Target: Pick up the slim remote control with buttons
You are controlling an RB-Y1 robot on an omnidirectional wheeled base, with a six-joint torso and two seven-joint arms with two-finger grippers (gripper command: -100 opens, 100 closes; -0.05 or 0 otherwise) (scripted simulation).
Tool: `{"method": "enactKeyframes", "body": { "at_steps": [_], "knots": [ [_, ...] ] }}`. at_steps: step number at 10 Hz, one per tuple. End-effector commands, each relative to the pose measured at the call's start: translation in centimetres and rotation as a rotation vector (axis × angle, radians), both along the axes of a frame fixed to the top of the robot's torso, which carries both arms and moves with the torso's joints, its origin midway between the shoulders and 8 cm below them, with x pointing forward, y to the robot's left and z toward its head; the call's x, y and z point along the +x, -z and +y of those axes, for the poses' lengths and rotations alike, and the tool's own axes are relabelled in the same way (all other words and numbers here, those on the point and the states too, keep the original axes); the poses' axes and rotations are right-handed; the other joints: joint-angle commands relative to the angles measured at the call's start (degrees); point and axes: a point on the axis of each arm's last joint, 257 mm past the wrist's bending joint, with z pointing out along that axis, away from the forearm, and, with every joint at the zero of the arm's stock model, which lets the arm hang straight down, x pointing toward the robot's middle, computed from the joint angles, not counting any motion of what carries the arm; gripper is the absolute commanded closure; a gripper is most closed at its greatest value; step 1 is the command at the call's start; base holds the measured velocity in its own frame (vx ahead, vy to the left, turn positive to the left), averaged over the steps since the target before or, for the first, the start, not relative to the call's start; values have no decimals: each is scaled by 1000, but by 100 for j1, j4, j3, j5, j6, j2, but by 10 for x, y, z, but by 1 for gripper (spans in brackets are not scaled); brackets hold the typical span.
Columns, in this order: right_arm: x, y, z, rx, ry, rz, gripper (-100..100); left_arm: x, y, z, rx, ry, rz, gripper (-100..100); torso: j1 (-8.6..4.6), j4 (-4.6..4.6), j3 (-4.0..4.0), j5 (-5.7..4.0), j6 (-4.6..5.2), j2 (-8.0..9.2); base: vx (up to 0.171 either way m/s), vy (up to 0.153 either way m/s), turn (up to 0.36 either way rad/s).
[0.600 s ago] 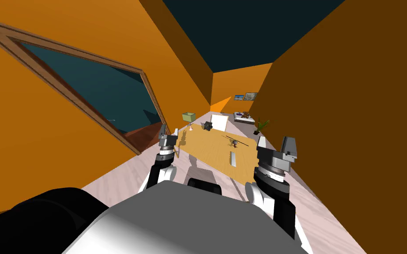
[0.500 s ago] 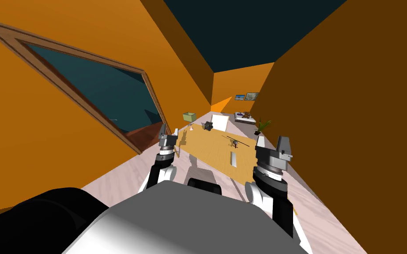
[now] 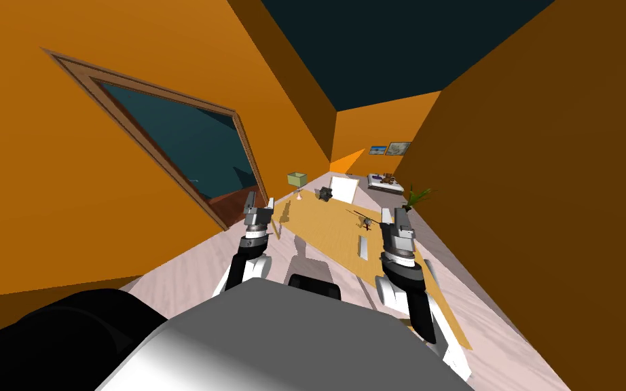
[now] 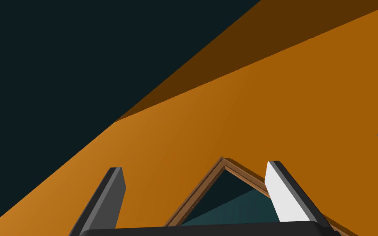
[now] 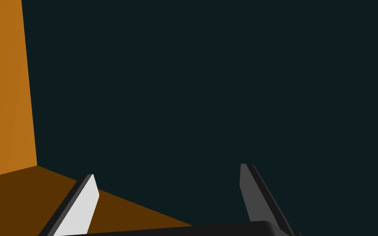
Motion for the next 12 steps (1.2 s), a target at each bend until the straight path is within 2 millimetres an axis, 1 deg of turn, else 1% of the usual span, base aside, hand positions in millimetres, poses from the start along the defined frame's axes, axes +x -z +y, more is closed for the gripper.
{"method": "enactKeyframes", "body": {
  "at_steps": [1,2,3,4,5,6,7,8,9,10,11,12],
  "knots": [
    [11,12,10,-82,-2,15,-100,0,0,0,0,0,0,0,0,0,0,0,0,0,-16,-14,134],
    [17,16,21,-152,-6,11,-100,0,0,0,0,0,0,0,1,0,-1,0,-3,-2,-28,-25,248],
    [20,24,20,-159,-2,30,-100,0,0,0,0,0,0,0,-2,0,0,0,-4,0,-19,-30,76],
    [26,31,32,-241,-5,24,-100,0,0,0,0,0,0,0,-4,0,0,-1,1,-1,-18,-29,152],
    [30,39,30,-243,-2,43,-100,0,0,0,0,0,0,0,-4,0,-1,-1,-3,-2,-17,-27,86],
    [36,47,41,-329,-4,38,-100,0,0,0,0,0,0,0,-3,-1,-1,-1,1,-2,-25,-31,181],
    [40,55,40,-333,-2,56,-100,0,0,0,0,0,0,0,-5,0,0,-1,-2,0,-24,-30,92],
    [45,62,51,-421,-5,44,-100,0,0,0,0,0,0,0,-4,0,0,-1,1,0,-28,-32,197],
    [49,73,49,-429,-1,70,-100,0,0,0,0,0,0,0,-5,0,0,-1,-2,0,-25,-32,90],
    [54,80,60,-516,-5,52,-100,0,0,0,0,0,0,0,-5,0,0,-1,2,0,-35,-30,185],
    [58,93,58,-531,-1,80,-100,0,0,0,0,0,0,0,-5,0,1,-1,-2,2,-30,-32,111],
    [64,103,66,-617,-4,67,-100,0,0,0,0,0,0,0,-5,0,1,-1,2,1,-35,-41,195]
  ]
}}
